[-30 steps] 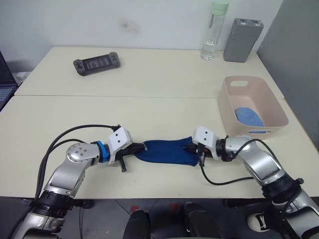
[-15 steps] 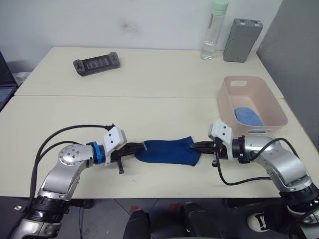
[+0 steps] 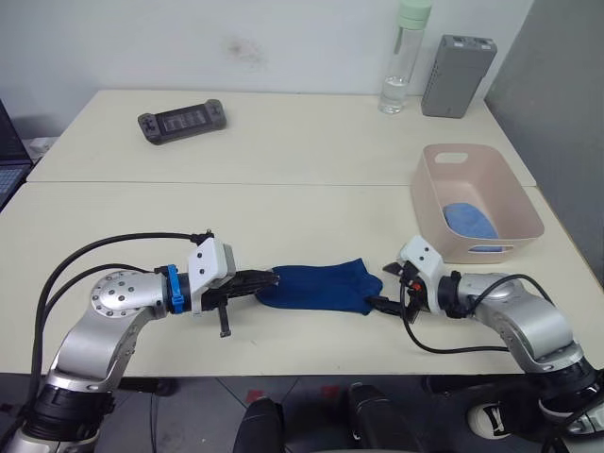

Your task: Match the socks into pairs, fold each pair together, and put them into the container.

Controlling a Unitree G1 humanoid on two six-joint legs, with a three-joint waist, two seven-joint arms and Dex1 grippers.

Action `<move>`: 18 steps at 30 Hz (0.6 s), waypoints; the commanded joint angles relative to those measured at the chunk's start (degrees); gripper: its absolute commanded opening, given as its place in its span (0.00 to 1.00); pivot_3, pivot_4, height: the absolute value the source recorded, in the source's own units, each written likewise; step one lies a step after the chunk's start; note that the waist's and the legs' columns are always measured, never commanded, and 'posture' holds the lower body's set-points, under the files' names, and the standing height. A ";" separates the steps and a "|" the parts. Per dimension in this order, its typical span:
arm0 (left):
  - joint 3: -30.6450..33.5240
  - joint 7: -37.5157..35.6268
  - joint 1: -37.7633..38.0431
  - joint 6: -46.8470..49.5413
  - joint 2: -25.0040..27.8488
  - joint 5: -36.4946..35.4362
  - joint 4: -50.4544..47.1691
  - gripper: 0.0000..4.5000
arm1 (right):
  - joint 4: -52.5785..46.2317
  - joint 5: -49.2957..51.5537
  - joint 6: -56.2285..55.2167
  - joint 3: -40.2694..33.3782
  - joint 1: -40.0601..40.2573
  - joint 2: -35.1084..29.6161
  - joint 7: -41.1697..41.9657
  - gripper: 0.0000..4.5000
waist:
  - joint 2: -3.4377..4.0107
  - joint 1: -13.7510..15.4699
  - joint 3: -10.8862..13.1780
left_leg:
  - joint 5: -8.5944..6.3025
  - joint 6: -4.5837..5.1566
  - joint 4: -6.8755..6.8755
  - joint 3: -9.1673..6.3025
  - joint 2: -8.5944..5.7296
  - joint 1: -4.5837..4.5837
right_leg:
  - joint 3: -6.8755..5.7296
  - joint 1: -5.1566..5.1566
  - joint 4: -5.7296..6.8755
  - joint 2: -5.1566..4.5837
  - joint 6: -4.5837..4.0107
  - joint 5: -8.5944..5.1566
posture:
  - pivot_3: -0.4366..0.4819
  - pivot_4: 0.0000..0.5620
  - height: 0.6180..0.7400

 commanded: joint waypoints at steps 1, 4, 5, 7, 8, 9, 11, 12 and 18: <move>0.04 -0.37 -0.86 1.47 0.68 -1.63 -3.28 0.00 | -2.10 1.91 3.37 1.08 0.18 1.35 -0.59 1.00 | -0.01 -0.07 -0.01 | 0.00 0.00 0.00 -0.01 0.00 0.00 | -0.01 0.00 0.00 0.00 0.00 0.00 | 0.48 0.27 1.00; -0.20 -0.10 -1.25 2.22 0.35 -1.57 -3.71 0.00 | -1.99 1.83 3.38 2.12 0.28 2.61 -0.67 0.96 | -0.01 -0.27 -0.01 | 0.00 0.00 0.00 -0.02 0.01 0.02 | -0.01 0.00 0.01 0.02 0.00 0.00 | 0.48 0.27 1.00; -0.17 -0.07 -1.26 2.32 0.26 -1.52 -3.79 0.00 | -2.02 2.01 3.46 2.05 0.37 2.94 -0.62 0.91 | -0.01 -0.32 -0.01 | 0.00 0.00 0.00 -0.01 0.01 0.02 | 0.00 0.00 0.01 0.02 0.00 0.00 | 0.48 0.27 1.00; -0.02 -0.02 -1.24 2.50 0.26 -1.48 -3.87 0.00 | -1.94 2.25 3.61 1.82 0.37 3.18 -0.44 0.80 | -0.01 -0.35 -0.01 | 0.00 0.00 0.00 -0.01 0.02 0.03 | 0.00 0.00 0.02 0.03 0.00 0.00 | 0.48 0.27 1.00; 0.11 0.05 -1.25 2.68 0.32 -1.49 -3.85 0.00 | -1.65 2.25 3.52 1.66 0.28 3.10 -0.25 0.72 | -0.01 -0.34 -0.01 | 0.00 0.00 -0.01 -0.01 0.01 0.03 | 0.00 -0.01 0.02 0.03 0.00 0.00 | 0.48 0.27 1.00; 0.19 0.10 -1.26 2.81 0.36 -1.50 -3.82 0.00 | -1.43 2.26 3.44 1.57 0.21 3.02 -0.07 0.64 | -0.01 -0.32 -0.01 | 0.00 0.00 -0.01 -0.02 0.01 0.02 | -0.01 0.00 0.02 0.03 0.00 0.00 | 0.48 0.27 1.00; 0.39 0.16 -1.10 2.89 0.49 -1.47 -3.84 0.00 | -1.23 2.48 3.32 1.49 0.23 2.71 0.33 0.48 | -0.01 -0.29 -0.01 | 0.00 0.00 -0.01 -0.01 0.01 0.02 | 0.00 0.00 0.01 0.03 0.00 0.00 | 0.48 0.27 1.00; 0.51 0.12 -0.98 2.85 0.58 -1.45 -3.83 0.00 | -1.22 2.65 3.36 1.46 0.22 2.67 0.51 0.40 | -0.01 -0.29 -0.01 | 0.00 0.00 -0.01 -0.01 0.01 0.02 | 0.00 0.00 0.01 0.03 0.00 0.00 | 0.48 0.27 1.00; 1.17 0.58 -1.26 4.44 0.59 -2.74 -4.29 0.00 | 0.94 5.58 4.26 -0.61 -1.51 2.09 2.92 0.00 | -0.01 -0.29 -0.01 | 0.00 0.00 0.00 0.00 0.01 0.02 | 0.01 0.00 0.01 0.03 0.00 0.00 | 0.48 0.27 1.00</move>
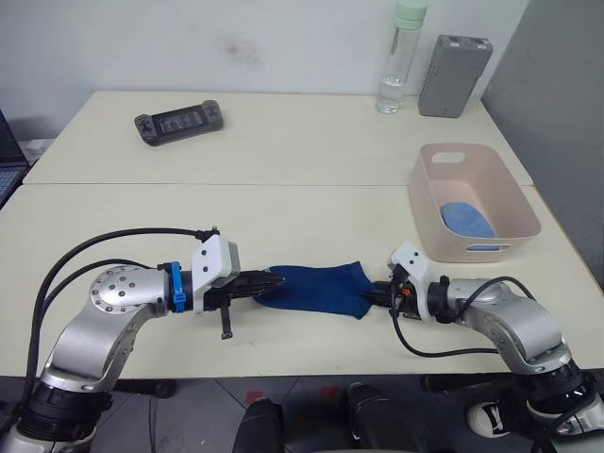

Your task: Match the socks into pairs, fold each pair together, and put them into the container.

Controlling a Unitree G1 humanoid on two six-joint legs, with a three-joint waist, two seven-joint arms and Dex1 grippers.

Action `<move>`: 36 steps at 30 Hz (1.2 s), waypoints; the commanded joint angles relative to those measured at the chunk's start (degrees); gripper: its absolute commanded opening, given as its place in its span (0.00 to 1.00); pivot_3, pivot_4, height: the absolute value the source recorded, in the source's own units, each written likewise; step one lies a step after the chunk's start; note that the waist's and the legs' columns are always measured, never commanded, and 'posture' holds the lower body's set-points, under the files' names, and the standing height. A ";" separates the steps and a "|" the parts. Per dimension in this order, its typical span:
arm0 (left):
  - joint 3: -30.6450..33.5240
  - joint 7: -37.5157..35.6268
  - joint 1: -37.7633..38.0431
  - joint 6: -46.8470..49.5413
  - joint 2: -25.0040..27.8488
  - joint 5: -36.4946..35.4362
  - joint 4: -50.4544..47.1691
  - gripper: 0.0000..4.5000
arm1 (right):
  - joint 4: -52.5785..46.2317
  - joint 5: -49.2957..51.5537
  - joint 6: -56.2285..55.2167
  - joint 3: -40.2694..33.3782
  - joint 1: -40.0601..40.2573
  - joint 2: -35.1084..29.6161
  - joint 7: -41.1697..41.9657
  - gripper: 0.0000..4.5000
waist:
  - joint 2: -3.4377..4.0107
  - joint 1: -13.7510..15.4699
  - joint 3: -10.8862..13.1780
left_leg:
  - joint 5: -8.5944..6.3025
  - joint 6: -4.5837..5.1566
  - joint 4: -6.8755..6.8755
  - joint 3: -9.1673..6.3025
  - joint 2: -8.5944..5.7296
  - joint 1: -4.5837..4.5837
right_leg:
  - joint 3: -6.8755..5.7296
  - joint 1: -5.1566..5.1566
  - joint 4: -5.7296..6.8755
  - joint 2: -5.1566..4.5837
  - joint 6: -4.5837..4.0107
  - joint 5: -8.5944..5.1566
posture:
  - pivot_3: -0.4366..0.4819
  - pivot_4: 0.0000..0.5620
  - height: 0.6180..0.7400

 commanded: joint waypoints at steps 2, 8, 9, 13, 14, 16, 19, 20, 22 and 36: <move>1.16 0.26 -0.85 2.04 0.51 -2.70 -2.55 0.00 | 2.34 2.80 0.45 -2.09 -2.59 -2.14 3.69 0.00 | 0.00 0.04 0.00 | 0.00 0.00 0.00 0.01 -0.01 0.00 | 0.01 0.00 0.00 0.00 0.00 0.00 | 0.48 0.27 1.00; -3.11 -0.95 -4.45 2.94 -1.08 -2.06 -0.01 0.00 | 12.79 3.52 -3.71 -0.81 -11.04 -8.70 14.98 0.00 | 0.01 0.06 0.01 | 0.00 0.00 0.03 0.02 -0.02 0.00 | 0.00 0.02 -0.01 -0.01 0.01 0.01 | 0.48 0.27 1.00; -4.03 -0.99 -5.32 2.59 -1.81 -1.59 0.96 0.00 | 14.58 2.95 -4.72 -0.21 -12.22 -8.92 15.90 0.00 | 0.01 0.08 0.01 | 0.00 0.00 0.02 0.02 -0.02 0.00 | 0.00 0.01 -0.02 -0.01 0.01 0.01 | 0.48 0.27 1.00; -7.32 -1.09 -7.83 0.16 -4.14 1.07 4.89 0.25 | 18.92 1.52 -7.37 1.26 -15.06 -9.80 19.45 0.00 | 0.01 0.13 0.01 | 0.00 0.01 0.02 -0.01 -0.02 -0.02 | -0.02 0.01 -0.01 0.00 -0.05 0.04 | 0.48 0.27 1.00; -7.96 -0.77 -8.45 -0.27 -4.85 1.69 5.74 0.34 | 19.45 1.31 -7.78 1.47 -15.53 -10.16 20.24 0.00 | 0.01 0.15 0.01 | 0.00 0.01 0.02 0.01 -0.02 -0.03 | 0.00 0.00 -0.02 0.00 -0.09 0.06 | 0.48 0.27 1.00; -9.30 0.10 -9.76 -1.75 -6.46 3.45 7.68 0.47 | 19.79 1.38 -7.81 1.50 -16.40 -10.74 21.34 0.00 | 0.01 0.20 0.01 | 0.00 0.01 0.02 0.01 -0.03 -0.06 | 0.00 -0.01 -0.03 0.00 -0.16 0.10 | 0.48 0.27 1.00; -11.80 1.21 -11.72 -4.77 -9.48 6.75 11.85 0.69 | 19.54 1.52 -7.21 1.38 -17.07 -10.74 22.05 0.00 | 0.01 0.24 0.01 | 0.00 0.01 0.05 0.01 -0.04 -0.05 | 0.00 0.01 -0.01 -0.01 -0.17 0.11 | 0.48 0.27 1.00; -12.53 1.33 -12.17 -5.44 -10.30 7.60 12.90 0.76 | 19.38 1.55 -7.00 1.32 -17.17 -10.64 22.12 0.00 | 0.01 0.25 0.01 | 0.00 0.01 0.06 0.00 -0.04 -0.04 | -0.01 0.01 0.00 -0.01 -0.17 0.11 | 0.48 0.27 1.00; -13.86 2.26 -12.97 -6.69 -12.11 9.55 14.85 0.91 | 18.74 1.86 -6.24 1.17 -17.46 -10.40 22.10 0.00 | 0.01 0.21 0.01 | 0.00 0.01 0.06 0.01 -0.04 -0.04 | 0.00 0.01 0.02 -0.01 -0.17 0.12 | 0.48 0.27 1.00; -13.85 0.47 -14.93 -8.11 -14.70 9.34 18.04 0.42 | 18.42 1.47 -6.17 1.14 -17.52 -10.31 22.26 0.00 | 0.01 0.20 0.01 | 0.00 0.01 0.07 -0.02 -0.04 -0.03 | -0.01 0.00 0.10 -0.01 -0.20 0.13 | 0.48 0.27 1.00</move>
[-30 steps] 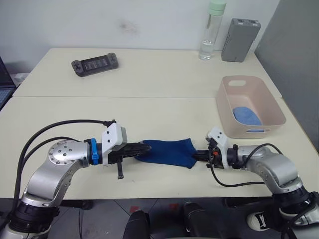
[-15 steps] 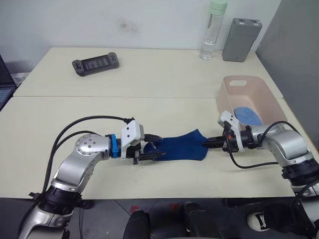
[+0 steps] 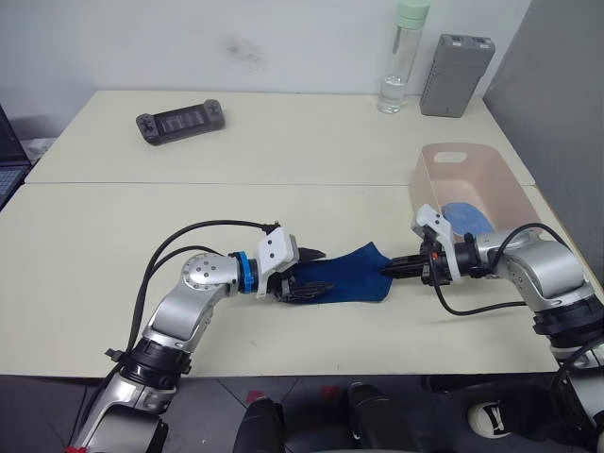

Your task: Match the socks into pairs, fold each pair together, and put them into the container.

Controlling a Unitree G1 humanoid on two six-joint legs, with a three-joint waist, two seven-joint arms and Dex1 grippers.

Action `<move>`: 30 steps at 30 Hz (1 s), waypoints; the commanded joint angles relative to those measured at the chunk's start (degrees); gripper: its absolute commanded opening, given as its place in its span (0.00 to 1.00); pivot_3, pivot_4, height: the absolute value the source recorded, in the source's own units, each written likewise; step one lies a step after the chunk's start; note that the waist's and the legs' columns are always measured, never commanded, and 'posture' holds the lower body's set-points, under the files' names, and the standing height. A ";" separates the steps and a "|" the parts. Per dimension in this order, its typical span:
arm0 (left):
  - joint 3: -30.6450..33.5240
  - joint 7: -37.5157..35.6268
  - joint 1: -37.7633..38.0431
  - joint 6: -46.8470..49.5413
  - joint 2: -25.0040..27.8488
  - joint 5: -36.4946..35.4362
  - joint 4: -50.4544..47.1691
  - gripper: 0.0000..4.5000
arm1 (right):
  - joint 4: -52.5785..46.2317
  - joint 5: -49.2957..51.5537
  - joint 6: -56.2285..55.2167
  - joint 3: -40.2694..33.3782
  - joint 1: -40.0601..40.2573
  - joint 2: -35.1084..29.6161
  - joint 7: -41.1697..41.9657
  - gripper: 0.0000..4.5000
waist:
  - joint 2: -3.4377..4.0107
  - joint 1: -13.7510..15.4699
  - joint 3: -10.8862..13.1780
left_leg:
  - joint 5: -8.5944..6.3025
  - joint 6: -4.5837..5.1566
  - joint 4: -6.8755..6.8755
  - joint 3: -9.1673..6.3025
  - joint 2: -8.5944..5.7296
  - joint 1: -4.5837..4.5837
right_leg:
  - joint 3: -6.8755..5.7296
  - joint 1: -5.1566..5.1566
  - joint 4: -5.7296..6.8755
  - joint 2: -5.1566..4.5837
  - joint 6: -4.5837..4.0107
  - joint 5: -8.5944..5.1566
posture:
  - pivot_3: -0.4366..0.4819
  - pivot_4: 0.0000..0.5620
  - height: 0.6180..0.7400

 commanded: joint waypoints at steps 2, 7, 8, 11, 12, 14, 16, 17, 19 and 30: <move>-0.26 0.35 -0.98 -0.68 0.03 1.63 0.60 0.27 | -1.13 0.25 -0.72 -1.15 -0.92 -0.06 0.34 0.00 | 0.00 0.01 0.00 | 0.00 0.00 0.00 0.00 0.00 0.00 | 0.01 0.00 0.00 0.00 0.01 0.00 | 0.48 0.27 1.00; -2.11 1.73 -1.80 -0.51 -0.98 5.01 3.75 0.01 | -1.72 0.84 0.14 -1.56 -1.15 0.12 0.42 0.00 | 0.00 0.02 0.00 | 0.00 0.00 0.01 0.00 -0.01 0.00 | 0.00 0.00 0.01 0.00 0.01 0.00 | 0.48 0.27 1.00; -2.39 1.73 -1.89 -0.58 -1.36 5.33 4.48 0.01 | -2.03 1.21 0.62 -1.76 -1.25 0.27 0.34 0.00 | 0.00 0.02 0.00 | 0.00 0.00 0.01 0.01 -0.01 0.00 | 0.01 0.00 0.01 0.00 0.00 0.00 | 0.48 0.27 1.00; -3.43 1.97 -2.20 -0.81 -3.04 6.10 6.80 0.01 | -3.33 2.97 2.68 -2.59 -1.77 1.11 -0.04 0.00 | 0.00 0.01 0.00 | 0.00 0.00 0.01 0.00 -0.01 0.00 | 0.01 0.00 0.02 0.00 -0.03 0.02 | 0.48 0.27 1.00; -3.54 2.25 -2.28 -0.52 -3.69 6.16 7.24 0.01 | -3.88 3.65 3.46 -2.85 -1.95 1.37 -0.21 0.00 | 0.00 0.01 0.00 | 0.00 0.00 0.01 0.00 -0.01 0.00 | 0.01 0.00 0.04 0.00 -0.03 0.02 | 0.48 0.27 1.00; -4.04 2.22 -2.14 0.27 -4.24 6.63 7.15 0.01 | -5.18 6.61 7.13 -4.72 -2.61 3.20 -1.68 0.00 | 0.00 0.00 0.00 | 0.00 0.00 0.01 -0.01 -0.01 0.00 | -0.01 0.00 0.05 0.00 -0.03 0.02 | 0.48 0.27 1.00; -4.65 2.39 -1.81 0.84 -4.23 7.69 7.27 0.01 | -7.07 9.95 11.39 -6.69 -3.32 5.81 -3.85 0.00 | 0.00 -0.08 0.00 | 0.00 0.00 0.01 0.00 -0.01 0.02 | 0.02 -0.01 0.11 0.01 -0.03 0.02 | 0.48 0.27 1.00; -4.94 2.50 -1.68 0.89 -4.09 8.21 7.55 0.01 | -7.86 11.46 13.29 -7.56 -3.54 7.16 -4.97 0.00 | 0.00 -0.08 0.00 | 0.00 0.00 0.01 -0.01 -0.01 0.03 | 0.02 -0.01 0.15 0.01 -0.03 0.02 | 0.48 0.27 1.00; -4.97 2.92 -1.30 0.78 -4.01 8.73 7.91 0.01 | -9.49 14.55 16.78 -9.08 -3.59 10.29 -7.16 0.00 | 0.01 -0.01 -0.01 | 0.00 0.00 0.02 -0.05 -0.02 0.04 | -0.01 0.00 0.22 0.01 -0.03 0.01 | 0.48 0.27 1.00; 9.84 4.36 8.25 14.64 4.08 -3.78 -10.33 0.01 | -8.08 13.83 14.13 -5.40 -3.05 17.37 -12.66 0.00 | 0.02 -0.52 -0.01 | 0.00 0.00 -0.02 -0.07 0.05 0.05 | -0.03 -0.09 0.31 0.05 0.13 -0.11 | 0.48 0.27 1.00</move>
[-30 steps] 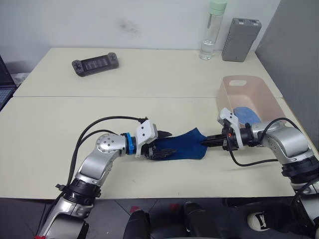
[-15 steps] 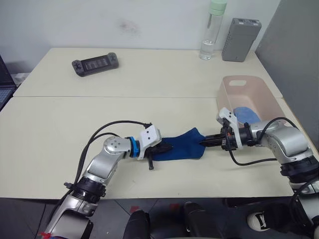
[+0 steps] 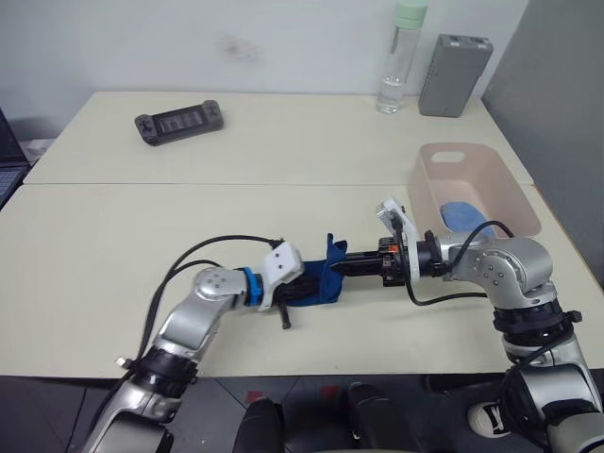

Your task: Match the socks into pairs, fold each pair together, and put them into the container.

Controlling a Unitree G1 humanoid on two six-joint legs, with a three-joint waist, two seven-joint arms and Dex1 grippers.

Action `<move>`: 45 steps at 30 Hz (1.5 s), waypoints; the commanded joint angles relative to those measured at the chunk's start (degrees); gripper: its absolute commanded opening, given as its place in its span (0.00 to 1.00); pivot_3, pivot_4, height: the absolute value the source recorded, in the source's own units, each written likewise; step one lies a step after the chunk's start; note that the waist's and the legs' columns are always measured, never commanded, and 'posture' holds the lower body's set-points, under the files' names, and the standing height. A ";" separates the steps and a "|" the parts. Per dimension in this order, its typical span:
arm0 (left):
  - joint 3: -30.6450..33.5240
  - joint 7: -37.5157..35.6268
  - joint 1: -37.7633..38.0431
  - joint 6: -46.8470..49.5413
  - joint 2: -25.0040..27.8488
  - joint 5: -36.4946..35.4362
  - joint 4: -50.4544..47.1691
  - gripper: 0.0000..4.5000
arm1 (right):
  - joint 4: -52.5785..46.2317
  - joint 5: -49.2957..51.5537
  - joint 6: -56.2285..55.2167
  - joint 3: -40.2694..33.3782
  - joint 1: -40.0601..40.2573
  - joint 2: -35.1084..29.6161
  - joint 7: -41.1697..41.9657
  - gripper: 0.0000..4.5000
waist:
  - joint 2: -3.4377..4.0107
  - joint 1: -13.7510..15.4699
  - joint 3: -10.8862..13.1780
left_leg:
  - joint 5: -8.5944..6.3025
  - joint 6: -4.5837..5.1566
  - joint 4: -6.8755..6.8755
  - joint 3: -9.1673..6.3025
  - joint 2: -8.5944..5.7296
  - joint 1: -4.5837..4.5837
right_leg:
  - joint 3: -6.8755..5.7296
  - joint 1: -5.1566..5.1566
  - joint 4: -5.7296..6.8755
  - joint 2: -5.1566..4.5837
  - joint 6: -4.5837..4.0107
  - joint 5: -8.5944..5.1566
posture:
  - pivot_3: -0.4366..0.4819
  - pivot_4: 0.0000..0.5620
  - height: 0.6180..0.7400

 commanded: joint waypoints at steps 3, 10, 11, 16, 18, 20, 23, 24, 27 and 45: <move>13.22 0.38 5.22 10.46 6.88 -11.08 -13.69 0.01 | 0.37 -1.10 -3.50 2.22 -1.92 3.62 -1.69 0.00 | 0.00 0.04 0.00 | 0.00 0.00 -0.01 -0.01 0.01 0.01 | -0.02 0.00 0.01 0.01 0.03 -0.03 | 0.48 0.27 1.00; 26.42 -0.19 11.77 18.37 15.87 -19.00 -18.83 0.01 | 6.72 -7.39 -10.65 9.99 -2.95 8.04 -1.24 0.00 | -0.01 0.11 0.01 | 0.00 -0.01 -0.02 0.00 0.01 0.01 | -0.03 0.00 -0.04 -0.02 0.03 -0.04 | 0.48 0.27 1.00; 27.15 -0.33 12.63 18.05 16.82 -18.86 -18.54 0.01 | 7.74 -8.46 -11.77 10.82 -2.93 8.17 -1.15 0.00 | 0.01 0.15 0.01 | 0.00 -0.01 -0.03 -0.01 0.01 0.01 | -0.05 0.00 -0.05 -0.02 0.01 -0.05 | 0.48 0.27 1.00; 28.47 0.25 12.56 17.81 18.15 -20.18 -18.15 0.00 | 9.90 -10.78 -14.91 10.80 -3.44 9.29 -1.70 0.13 | 0.01 0.37 0.02 | 0.00 -0.02 -0.02 0.01 0.00 -0.02 | -0.08 -0.01 -0.08 -0.06 0.00 -0.06 | 0.48 0.27 1.00; 27.73 0.31 11.58 17.47 18.20 -20.41 -18.19 0.00 | 8.69 -9.69 -13.68 9.69 -3.65 9.27 -1.51 0.25 | 0.01 0.36 0.02 | 0.00 -0.02 -0.03 0.01 0.01 -0.01 | -0.08 -0.02 -0.07 -0.06 -0.01 -0.06 | 0.48 0.27 1.00; 26.45 -0.20 10.70 17.11 18.10 -20.38 -17.99 0.00 | 5.74 -6.01 -10.18 7.33 -3.49 8.88 -0.68 0.41 | 0.02 0.35 0.02 | 0.00 -0.02 -0.03 0.01 0.01 -0.01 | -0.08 -0.02 -0.07 -0.05 -0.02 -0.07 | 0.48 0.27 1.00; 23.09 -2.25 9.50 15.23 18.17 -19.30 -17.42 0.00 | 2.35 -1.24 -4.32 2.81 -3.64 8.06 -1.48 0.66 | 0.02 0.37 0.03 | 0.00 -0.02 -0.04 0.00 0.00 -0.02 | -0.07 -0.02 -0.07 -0.05 -0.02 -0.06 | 0.48 0.27 1.00; 21.94 -2.60 8.36 14.62 17.80 -19.23 -17.13 0.00 | 1.78 -0.12 -2.65 1.20 -3.86 7.72 -2.25 0.74 | 0.02 0.38 0.03 | 0.00 -0.02 -0.05 0.01 0.00 -0.02 | -0.07 -0.02 -0.07 -0.05 -0.02 -0.07 | 0.48 0.27 1.00; 17.95 -2.57 3.49 14.61 16.19 -19.64 -16.25 0.00 | 0.54 2.29 1.01 -2.28 -4.10 5.55 -3.40 0.88 | 0.02 0.59 0.03 | 0.00 -0.02 -0.04 -0.01 0.00 -0.03 | -0.10 -0.01 -0.08 -0.05 -0.02 -0.07 | 0.48 0.27 1.00; -1.40 -3.69 1.61 -7.59 12.40 2.92 4.17 0.00 | 3.82 -2.99 4.39 1.93 1.13 3.26 -12.82 0.88 | 0.03 0.15 0.02 | 0.00 0.00 -0.07 0.07 -0.01 -0.01 | 0.06 -0.05 -0.08 0.00 -0.04 -0.07 | 0.48 0.27 1.00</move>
